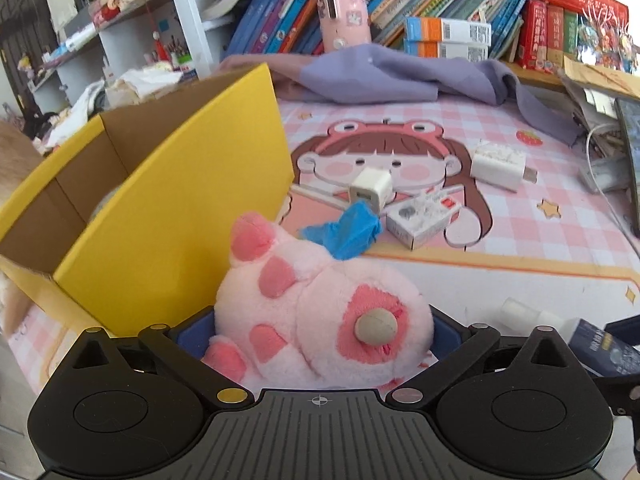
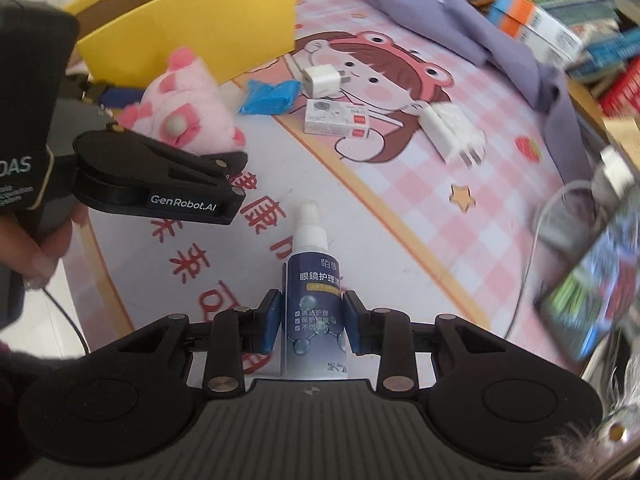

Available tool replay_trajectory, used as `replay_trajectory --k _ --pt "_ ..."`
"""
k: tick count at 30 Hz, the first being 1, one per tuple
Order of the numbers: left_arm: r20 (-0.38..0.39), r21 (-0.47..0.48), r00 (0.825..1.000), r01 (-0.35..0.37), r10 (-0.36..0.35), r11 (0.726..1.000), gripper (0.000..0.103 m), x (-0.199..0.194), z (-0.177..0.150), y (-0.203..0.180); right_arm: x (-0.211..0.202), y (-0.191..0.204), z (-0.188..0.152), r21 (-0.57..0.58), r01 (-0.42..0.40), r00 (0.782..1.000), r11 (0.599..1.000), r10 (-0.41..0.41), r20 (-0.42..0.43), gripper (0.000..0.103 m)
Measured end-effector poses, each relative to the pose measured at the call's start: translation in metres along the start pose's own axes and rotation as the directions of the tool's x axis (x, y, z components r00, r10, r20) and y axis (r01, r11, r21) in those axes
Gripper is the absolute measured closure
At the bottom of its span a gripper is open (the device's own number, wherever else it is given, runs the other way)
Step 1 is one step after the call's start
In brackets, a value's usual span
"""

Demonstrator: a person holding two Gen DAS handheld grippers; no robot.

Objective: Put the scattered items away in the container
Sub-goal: 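Grasp the pink plush toy with the left tool while the right tool grasps the spray bottle, then lift the plush toy and spray bottle and carry both over the yellow box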

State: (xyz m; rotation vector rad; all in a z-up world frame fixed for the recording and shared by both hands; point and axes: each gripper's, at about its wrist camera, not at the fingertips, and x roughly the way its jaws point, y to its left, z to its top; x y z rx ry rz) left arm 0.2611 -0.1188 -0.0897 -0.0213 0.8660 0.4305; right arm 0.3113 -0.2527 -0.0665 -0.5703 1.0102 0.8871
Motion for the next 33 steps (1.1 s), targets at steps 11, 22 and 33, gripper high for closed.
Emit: replay_trajectory --k 11,22,33 --pt "-0.036 0.042 0.992 0.118 -0.117 0.992 0.011 -0.019 -0.013 0.013 0.005 0.01 0.0 -0.038 0.042 0.999 0.998 -0.041 0.034 0.065" --pt "-0.036 0.057 0.973 0.232 -0.23 0.971 0.012 -0.051 -0.019 0.029 0.015 0.017 -0.009 0.005 0.031 1.0 0.999 -0.031 0.003 0.072" --pt "-0.004 0.042 0.954 0.299 -0.299 0.953 0.012 -0.074 -0.017 0.042 0.007 0.021 -0.021 0.077 0.036 0.999 0.996 -0.036 0.007 0.072"
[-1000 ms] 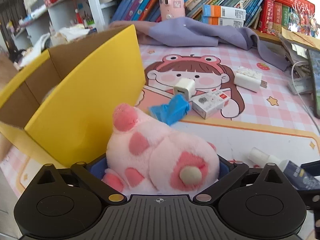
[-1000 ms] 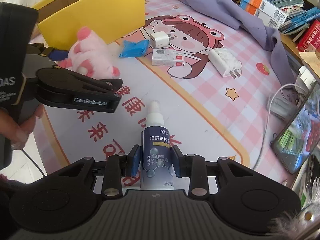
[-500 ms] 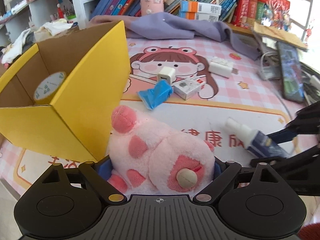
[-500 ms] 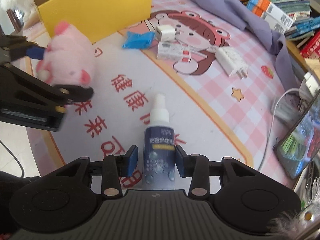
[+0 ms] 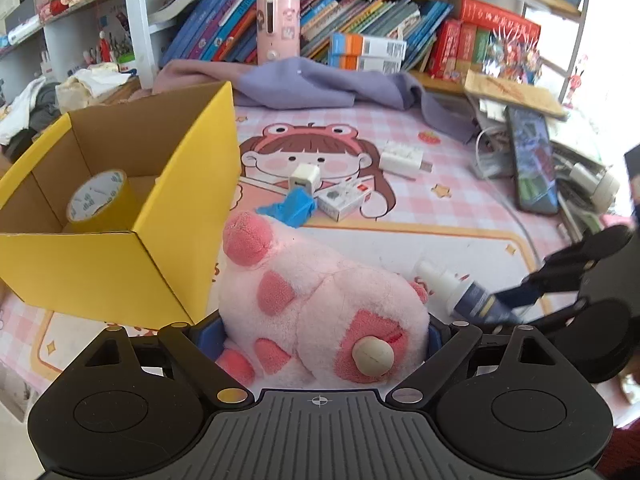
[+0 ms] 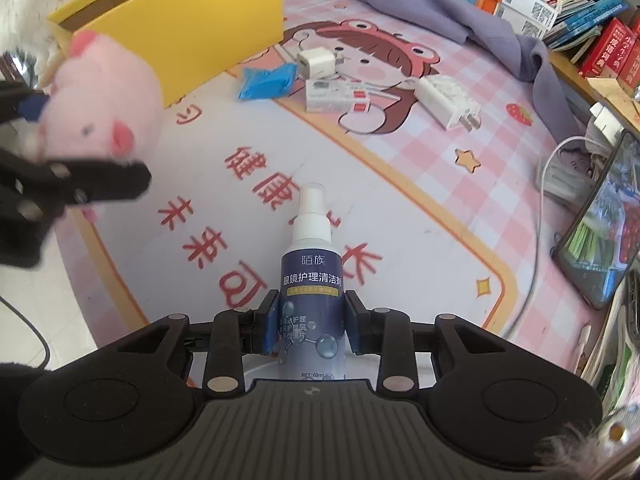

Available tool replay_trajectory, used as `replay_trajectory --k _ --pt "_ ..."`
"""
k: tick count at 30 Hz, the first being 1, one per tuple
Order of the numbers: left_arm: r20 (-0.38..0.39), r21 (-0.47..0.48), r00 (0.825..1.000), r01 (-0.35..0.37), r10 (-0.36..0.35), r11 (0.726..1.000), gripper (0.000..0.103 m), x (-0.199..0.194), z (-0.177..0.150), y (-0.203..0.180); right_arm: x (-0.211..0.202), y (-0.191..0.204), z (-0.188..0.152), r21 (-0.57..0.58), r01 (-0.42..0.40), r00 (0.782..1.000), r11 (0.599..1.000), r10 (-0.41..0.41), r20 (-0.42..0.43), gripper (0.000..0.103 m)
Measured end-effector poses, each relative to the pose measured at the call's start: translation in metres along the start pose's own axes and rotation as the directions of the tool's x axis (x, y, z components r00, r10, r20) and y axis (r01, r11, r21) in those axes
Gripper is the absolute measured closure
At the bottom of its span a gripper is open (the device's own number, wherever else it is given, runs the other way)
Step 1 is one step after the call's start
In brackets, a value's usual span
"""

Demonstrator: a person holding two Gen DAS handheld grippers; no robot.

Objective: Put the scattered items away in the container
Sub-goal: 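Lift the plush toy and spray bottle and carry both over the yellow box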

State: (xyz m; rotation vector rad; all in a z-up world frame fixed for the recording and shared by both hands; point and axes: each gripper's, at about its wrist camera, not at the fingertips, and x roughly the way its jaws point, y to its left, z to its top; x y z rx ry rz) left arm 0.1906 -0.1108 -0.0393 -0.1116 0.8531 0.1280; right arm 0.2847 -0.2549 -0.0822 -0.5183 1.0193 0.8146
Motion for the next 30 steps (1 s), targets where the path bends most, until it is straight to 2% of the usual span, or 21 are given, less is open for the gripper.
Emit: replay_trajectory --k 4,9,12,14,18,22,26,30 --pt "0.004 -0.002 1.0 0.005 -0.005 1.0 0.012 -0.007 0.0 0.001 0.001 0.002 0.001 -0.025 0.004 1.0 1.0 -0.004 -0.002 0.072" --pt "0.016 0.032 1.0 0.023 -0.023 0.999 0.012 -0.015 -0.001 -0.003 0.005 0.009 0.005 -0.065 0.005 1.0 0.998 -0.005 0.001 0.062" --pt "0.021 0.046 0.999 0.032 -0.033 0.998 0.012 -0.019 -0.001 -0.004 0.006 0.009 0.007 -0.086 -0.005 1.0 0.996 0.006 0.003 0.064" --pt "0.027 0.049 0.999 0.039 -0.041 0.998 0.012 -0.022 -0.001 -0.003 0.007 0.006 0.009 -0.058 -0.014 1.0 0.998 0.015 0.011 0.072" --pt "0.051 0.061 0.997 0.052 -0.055 0.997 0.012 -0.032 0.003 0.0 0.005 0.01 0.006 -0.048 0.007 1.0 0.999 -0.005 0.027 0.072" --pt "0.074 0.068 0.994 0.078 -0.083 0.995 0.012 -0.041 0.01 0.006 -0.013 0.007 0.006 0.01 0.001 0.997 1.0 -0.002 0.082 0.072" --pt "0.097 0.07 0.986 0.129 -0.135 0.989 0.012 -0.045 0.018 0.008 -0.034 0.006 0.002 0.06 0.033 0.991 0.998 -0.041 0.128 0.072" --pt "0.118 0.115 0.971 0.195 -0.208 0.974 0.012 -0.046 0.022 0.0 -0.057 0.005 -0.005 0.157 0.054 0.983 0.986 -0.08 0.166 0.072"
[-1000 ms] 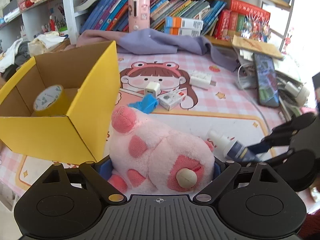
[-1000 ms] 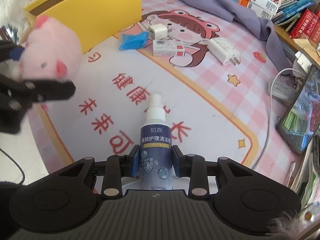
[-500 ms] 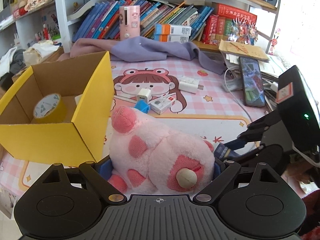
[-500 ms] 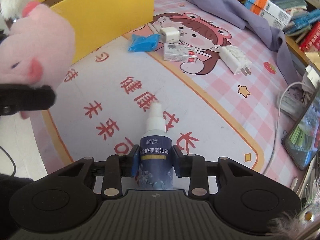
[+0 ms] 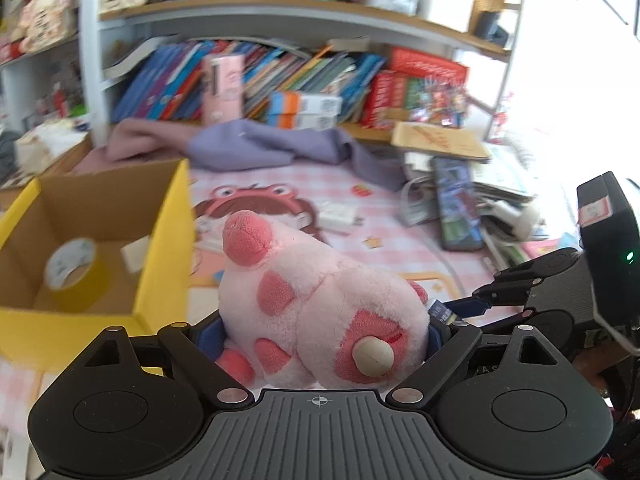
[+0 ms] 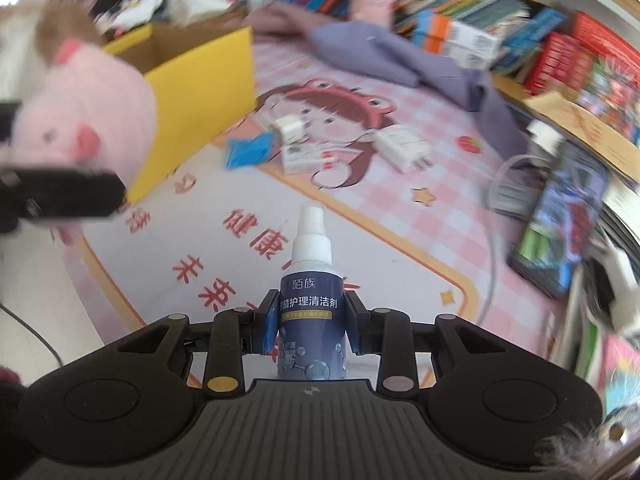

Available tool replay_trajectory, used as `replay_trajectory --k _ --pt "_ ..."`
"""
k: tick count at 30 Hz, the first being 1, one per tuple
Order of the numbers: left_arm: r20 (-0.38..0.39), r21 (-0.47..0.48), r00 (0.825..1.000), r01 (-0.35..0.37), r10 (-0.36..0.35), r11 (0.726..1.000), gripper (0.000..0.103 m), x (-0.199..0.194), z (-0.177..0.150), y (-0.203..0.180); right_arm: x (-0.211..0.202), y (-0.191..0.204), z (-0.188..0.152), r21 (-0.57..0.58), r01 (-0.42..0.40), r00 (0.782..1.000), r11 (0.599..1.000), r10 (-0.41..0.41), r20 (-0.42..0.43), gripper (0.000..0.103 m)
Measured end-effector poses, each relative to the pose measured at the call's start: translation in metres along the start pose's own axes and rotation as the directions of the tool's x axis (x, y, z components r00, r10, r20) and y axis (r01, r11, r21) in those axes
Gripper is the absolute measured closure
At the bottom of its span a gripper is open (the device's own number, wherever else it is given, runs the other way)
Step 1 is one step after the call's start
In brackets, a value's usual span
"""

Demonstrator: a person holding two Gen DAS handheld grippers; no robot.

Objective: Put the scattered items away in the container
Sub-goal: 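Lift the plush toy and spray bottle and carry both over the yellow box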

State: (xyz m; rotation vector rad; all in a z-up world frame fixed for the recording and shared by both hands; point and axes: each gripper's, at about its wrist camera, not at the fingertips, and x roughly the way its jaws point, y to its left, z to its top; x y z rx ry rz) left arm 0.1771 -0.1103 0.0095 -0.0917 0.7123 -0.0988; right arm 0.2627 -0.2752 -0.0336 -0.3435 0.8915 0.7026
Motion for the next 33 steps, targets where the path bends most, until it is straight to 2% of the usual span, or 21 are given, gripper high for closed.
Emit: replay_trajectory --k 7,14,18,24,33 --pt "0.032 0.063 0.994 0.105 -0.107 0.992 0.012 -0.004 0.002 0.001 -0.031 0.015 -0.009 0.116 0.063 0.997 0.991 -0.068 0.047 0.072" --pt "0.071 0.143 0.982 0.166 -0.177 0.976 0.012 -0.038 -0.006 0.028 -0.042 0.055 -0.012 0.216 0.112 0.99 0.97 -0.128 0.063 0.072" --pt "0.068 0.152 0.979 0.181 -0.193 0.972 0.012 -0.061 -0.019 0.057 -0.041 0.095 -0.006 0.2 0.125 0.989 0.972 -0.137 0.049 0.072" --pt "0.07 0.102 0.976 0.197 -0.204 0.975 0.012 -0.088 -0.039 0.106 -0.039 0.157 -0.005 0.187 0.134 0.989 0.973 -0.143 0.037 0.072" --pt "0.098 0.103 0.971 0.208 -0.218 0.973 0.012 -0.128 -0.064 0.158 -0.036 0.227 -0.004 0.198 0.143 0.987 0.97 -0.155 0.047 0.072"
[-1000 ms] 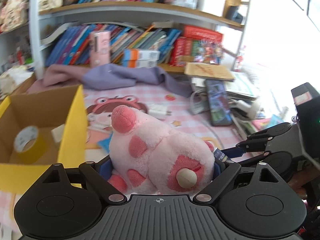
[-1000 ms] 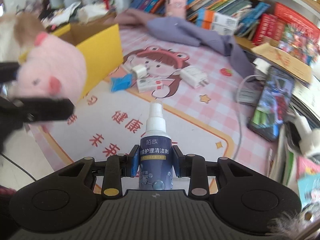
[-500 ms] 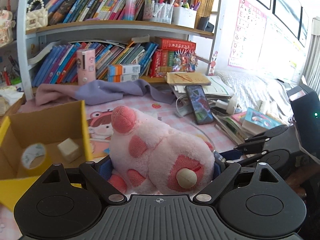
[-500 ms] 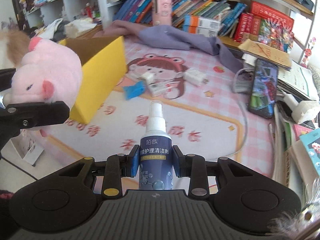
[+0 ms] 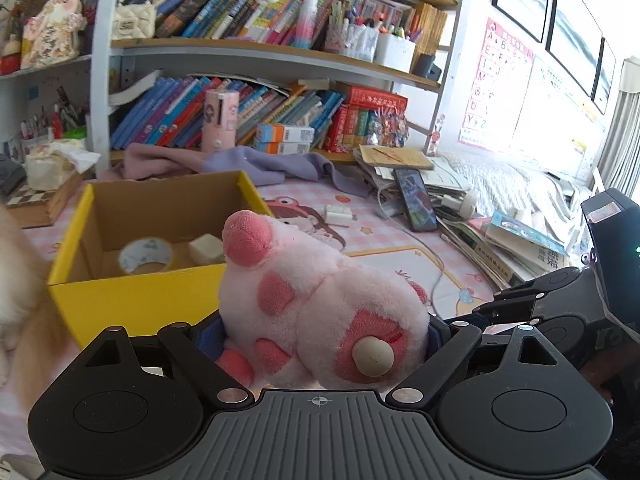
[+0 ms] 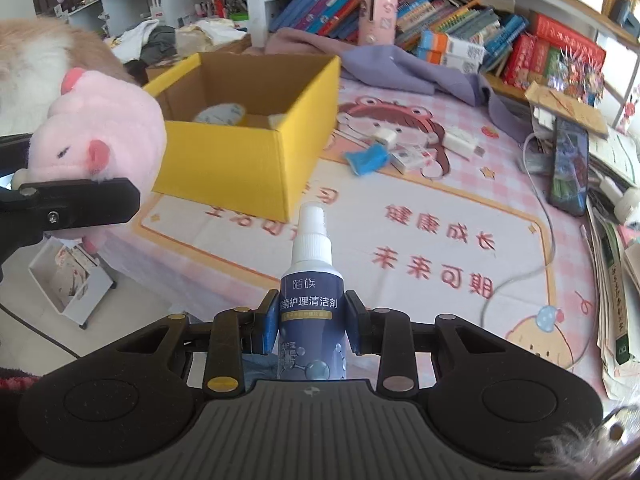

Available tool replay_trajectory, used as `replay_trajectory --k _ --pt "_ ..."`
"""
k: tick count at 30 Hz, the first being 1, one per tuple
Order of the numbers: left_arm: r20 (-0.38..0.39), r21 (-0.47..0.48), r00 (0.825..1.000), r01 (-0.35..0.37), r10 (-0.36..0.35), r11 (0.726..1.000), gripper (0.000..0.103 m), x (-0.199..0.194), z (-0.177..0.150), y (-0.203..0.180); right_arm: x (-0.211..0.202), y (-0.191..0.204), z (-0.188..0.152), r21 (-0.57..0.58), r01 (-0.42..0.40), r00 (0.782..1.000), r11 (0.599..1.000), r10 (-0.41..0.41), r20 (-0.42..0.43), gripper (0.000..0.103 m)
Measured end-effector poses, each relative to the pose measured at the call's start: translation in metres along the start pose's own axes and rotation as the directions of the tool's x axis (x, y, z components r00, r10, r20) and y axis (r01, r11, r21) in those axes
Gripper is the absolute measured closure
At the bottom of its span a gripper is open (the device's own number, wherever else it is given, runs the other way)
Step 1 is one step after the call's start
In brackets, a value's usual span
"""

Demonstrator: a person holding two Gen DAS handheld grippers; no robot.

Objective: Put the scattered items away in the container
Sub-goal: 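Lift the plush toy and spray bottle and carry both over the yellow box, then lower the plush toy and spray bottle into the box and open both tools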

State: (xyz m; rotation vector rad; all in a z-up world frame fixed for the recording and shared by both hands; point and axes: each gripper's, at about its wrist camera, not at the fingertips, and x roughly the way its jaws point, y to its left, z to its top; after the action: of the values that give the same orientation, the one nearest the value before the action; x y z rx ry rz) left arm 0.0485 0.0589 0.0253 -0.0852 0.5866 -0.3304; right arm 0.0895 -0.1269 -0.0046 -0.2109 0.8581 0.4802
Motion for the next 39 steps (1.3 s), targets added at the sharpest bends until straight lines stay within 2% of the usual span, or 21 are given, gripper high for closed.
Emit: replay_trajectory --k 8,15,18,24,28,31,35,39 --pt "0.083 -0.002 0.996 -0.033 0.033 0.999 0.012 -0.028 0.013 0.028 -0.021 0.031 0.045 -0.109 0.019 0.991 0.994 -0.004 0.132 0.072" --pt "0.169 0.018 0.982 -0.092 0.087 0.996 0.012 -0.026 0.048 0.047 -0.021 0.041 0.083 -0.229 0.068 0.964 0.971 -0.005 0.267 0.072" --pt "0.189 0.036 0.974 -0.13 0.121 0.991 0.012 -0.017 0.06 0.053 -0.012 0.039 0.096 -0.231 0.039 0.956 0.972 0.031 0.292 0.072" --pt "0.154 0.051 0.967 -0.213 0.203 0.976 0.012 0.009 0.078 0.072 0.023 0.039 0.128 -0.22 -0.051 0.949 0.974 0.116 0.293 0.072" --pt "0.093 0.059 0.962 -0.264 0.258 0.963 0.012 0.041 0.089 0.092 0.056 0.045 0.151 -0.264 -0.087 0.956 0.961 0.155 0.249 0.072" --pt "0.028 0.084 0.957 -0.289 0.287 0.954 0.012 0.069 0.091 0.105 0.086 0.051 0.164 -0.338 -0.104 0.967 0.935 0.174 0.185 0.072" --pt "-0.079 0.165 0.947 -0.296 0.312 0.941 0.012 0.112 0.096 0.116 0.128 0.057 0.177 -0.445 -0.123 0.98 0.887 0.178 0.085 0.072" --pt "-0.169 0.232 0.931 -0.282 0.324 0.931 0.012 0.15 0.103 0.128 0.164 0.057 0.183 -0.486 -0.156 0.986 0.86 0.167 -0.022 0.072"
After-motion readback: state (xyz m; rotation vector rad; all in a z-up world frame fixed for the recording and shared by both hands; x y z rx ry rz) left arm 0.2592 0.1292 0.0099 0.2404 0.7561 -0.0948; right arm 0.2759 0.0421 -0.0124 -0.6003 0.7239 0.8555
